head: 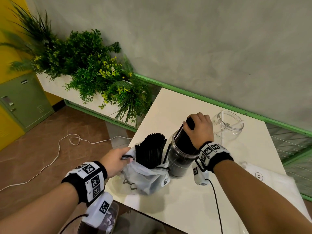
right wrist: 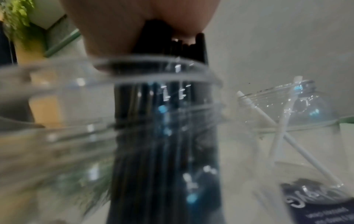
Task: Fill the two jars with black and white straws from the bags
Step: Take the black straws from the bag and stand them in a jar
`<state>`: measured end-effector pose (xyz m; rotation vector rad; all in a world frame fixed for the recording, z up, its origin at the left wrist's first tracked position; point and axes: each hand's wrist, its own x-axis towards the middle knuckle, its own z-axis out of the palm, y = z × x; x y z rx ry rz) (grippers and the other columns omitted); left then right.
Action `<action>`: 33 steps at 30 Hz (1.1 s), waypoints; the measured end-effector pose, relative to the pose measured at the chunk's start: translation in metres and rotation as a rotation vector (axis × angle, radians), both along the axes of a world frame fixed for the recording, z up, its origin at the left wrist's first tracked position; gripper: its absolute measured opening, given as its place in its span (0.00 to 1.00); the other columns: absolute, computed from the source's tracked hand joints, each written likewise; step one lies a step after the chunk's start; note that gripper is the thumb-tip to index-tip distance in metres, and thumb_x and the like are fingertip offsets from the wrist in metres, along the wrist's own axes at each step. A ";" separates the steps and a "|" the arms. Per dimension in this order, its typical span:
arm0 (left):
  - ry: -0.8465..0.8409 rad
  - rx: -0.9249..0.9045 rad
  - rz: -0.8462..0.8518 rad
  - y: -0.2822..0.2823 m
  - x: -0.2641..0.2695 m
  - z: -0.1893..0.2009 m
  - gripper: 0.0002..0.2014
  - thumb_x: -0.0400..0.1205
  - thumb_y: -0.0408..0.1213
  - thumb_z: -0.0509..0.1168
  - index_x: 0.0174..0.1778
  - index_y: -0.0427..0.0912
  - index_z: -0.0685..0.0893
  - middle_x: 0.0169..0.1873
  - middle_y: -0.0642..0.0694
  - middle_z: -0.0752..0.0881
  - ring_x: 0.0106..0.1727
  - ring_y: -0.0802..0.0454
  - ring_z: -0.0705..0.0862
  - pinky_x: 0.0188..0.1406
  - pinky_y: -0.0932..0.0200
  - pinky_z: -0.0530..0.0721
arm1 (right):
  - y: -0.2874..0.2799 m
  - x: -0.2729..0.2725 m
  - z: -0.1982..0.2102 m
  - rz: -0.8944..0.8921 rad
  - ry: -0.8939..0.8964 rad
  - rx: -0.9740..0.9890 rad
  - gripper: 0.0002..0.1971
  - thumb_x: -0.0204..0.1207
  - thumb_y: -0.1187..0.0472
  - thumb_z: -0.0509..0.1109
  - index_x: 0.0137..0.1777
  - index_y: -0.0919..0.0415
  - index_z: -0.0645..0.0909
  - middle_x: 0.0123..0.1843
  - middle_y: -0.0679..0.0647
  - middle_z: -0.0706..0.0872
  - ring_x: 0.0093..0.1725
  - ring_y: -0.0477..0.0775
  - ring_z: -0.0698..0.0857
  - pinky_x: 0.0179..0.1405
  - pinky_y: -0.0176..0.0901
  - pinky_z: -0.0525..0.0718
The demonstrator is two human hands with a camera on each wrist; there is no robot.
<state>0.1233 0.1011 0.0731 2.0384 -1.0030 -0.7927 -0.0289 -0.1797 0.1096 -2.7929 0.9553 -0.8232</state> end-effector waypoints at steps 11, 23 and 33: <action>-0.010 -0.004 -0.014 -0.002 -0.002 0.000 0.08 0.81 0.33 0.65 0.54 0.45 0.84 0.45 0.43 0.89 0.48 0.46 0.88 0.46 0.46 0.87 | -0.010 0.001 -0.002 0.097 0.065 0.152 0.11 0.83 0.54 0.60 0.57 0.54 0.82 0.52 0.51 0.83 0.51 0.58 0.82 0.44 0.48 0.81; -0.018 0.016 -0.012 0.000 -0.003 0.000 0.07 0.82 0.33 0.65 0.53 0.46 0.84 0.44 0.41 0.89 0.43 0.47 0.88 0.36 0.57 0.87 | -0.024 0.008 0.004 0.102 0.355 0.164 0.14 0.86 0.59 0.53 0.62 0.59 0.79 0.57 0.59 0.83 0.56 0.64 0.77 0.55 0.55 0.78; 0.003 -0.001 -0.007 0.001 -0.004 -0.001 0.08 0.82 0.32 0.64 0.52 0.47 0.85 0.44 0.42 0.89 0.44 0.47 0.89 0.34 0.62 0.86 | 0.030 -0.027 0.019 0.193 -0.217 0.175 0.13 0.82 0.59 0.61 0.62 0.62 0.81 0.58 0.54 0.83 0.58 0.53 0.76 0.61 0.33 0.68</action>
